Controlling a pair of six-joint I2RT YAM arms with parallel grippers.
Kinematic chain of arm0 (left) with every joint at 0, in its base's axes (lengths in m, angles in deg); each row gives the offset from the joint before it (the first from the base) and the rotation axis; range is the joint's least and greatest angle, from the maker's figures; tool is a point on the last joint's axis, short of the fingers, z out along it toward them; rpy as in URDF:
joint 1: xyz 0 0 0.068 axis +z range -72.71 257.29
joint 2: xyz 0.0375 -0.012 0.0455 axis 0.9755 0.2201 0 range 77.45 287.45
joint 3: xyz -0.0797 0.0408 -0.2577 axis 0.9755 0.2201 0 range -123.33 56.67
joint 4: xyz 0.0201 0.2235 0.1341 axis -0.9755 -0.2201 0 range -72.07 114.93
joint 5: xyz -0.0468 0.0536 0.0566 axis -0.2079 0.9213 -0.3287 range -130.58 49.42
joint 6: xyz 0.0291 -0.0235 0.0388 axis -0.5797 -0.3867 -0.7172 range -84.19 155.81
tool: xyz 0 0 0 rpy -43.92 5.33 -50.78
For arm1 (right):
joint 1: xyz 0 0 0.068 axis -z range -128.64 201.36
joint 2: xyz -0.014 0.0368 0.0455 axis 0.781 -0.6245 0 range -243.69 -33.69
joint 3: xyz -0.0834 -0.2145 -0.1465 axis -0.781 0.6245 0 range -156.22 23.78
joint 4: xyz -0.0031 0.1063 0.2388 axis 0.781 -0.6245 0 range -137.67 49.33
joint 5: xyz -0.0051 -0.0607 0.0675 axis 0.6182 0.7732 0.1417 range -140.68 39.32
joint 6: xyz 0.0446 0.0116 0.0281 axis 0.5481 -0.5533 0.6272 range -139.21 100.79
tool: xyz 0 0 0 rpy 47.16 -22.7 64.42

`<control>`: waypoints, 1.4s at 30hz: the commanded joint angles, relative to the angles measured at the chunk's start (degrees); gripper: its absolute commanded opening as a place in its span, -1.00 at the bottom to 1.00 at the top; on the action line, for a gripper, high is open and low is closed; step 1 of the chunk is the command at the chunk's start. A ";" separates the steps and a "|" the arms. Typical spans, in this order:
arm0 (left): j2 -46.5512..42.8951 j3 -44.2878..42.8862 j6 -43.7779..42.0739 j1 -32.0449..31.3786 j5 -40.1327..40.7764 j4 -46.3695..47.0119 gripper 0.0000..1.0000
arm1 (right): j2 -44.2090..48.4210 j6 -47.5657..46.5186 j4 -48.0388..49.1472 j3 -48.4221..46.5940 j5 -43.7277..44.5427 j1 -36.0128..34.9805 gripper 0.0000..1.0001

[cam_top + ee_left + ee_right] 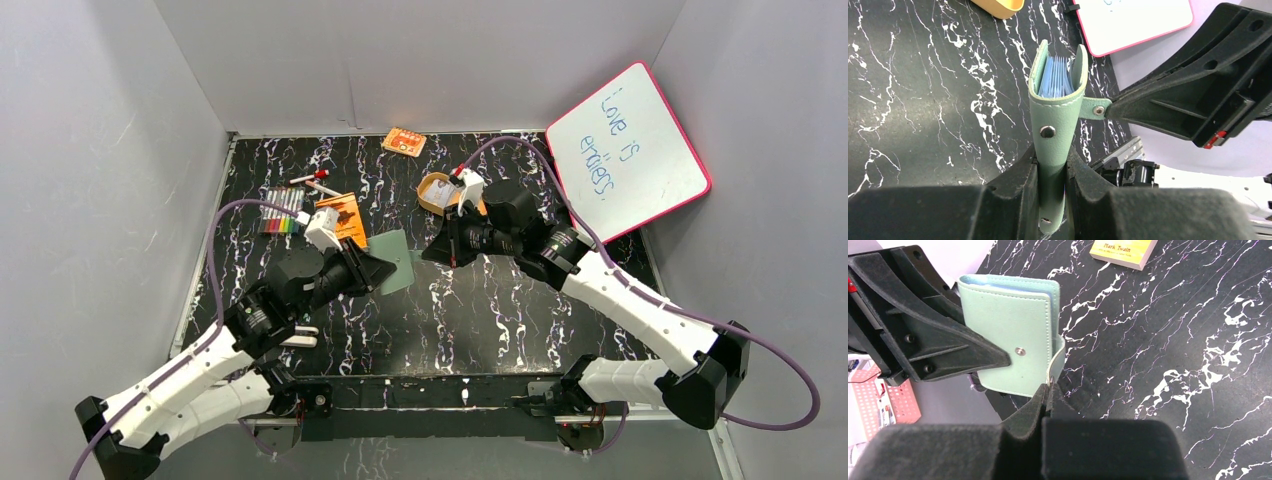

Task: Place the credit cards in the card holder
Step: Close the card holder.

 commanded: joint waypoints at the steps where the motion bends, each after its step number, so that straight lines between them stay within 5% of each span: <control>1: 2.14 -4.14 -4.25 0.05 1.99 0.98 -1.00 | 0.15 0.86 3.04 -2.43 -1.69 -0.09 -1.00; 42: 8.56 -5.73 -5.59 0.08 1.02 4.81 -1.00 | -5.25 7.10 9.59 -1.99 0.34 -1.51 -1.00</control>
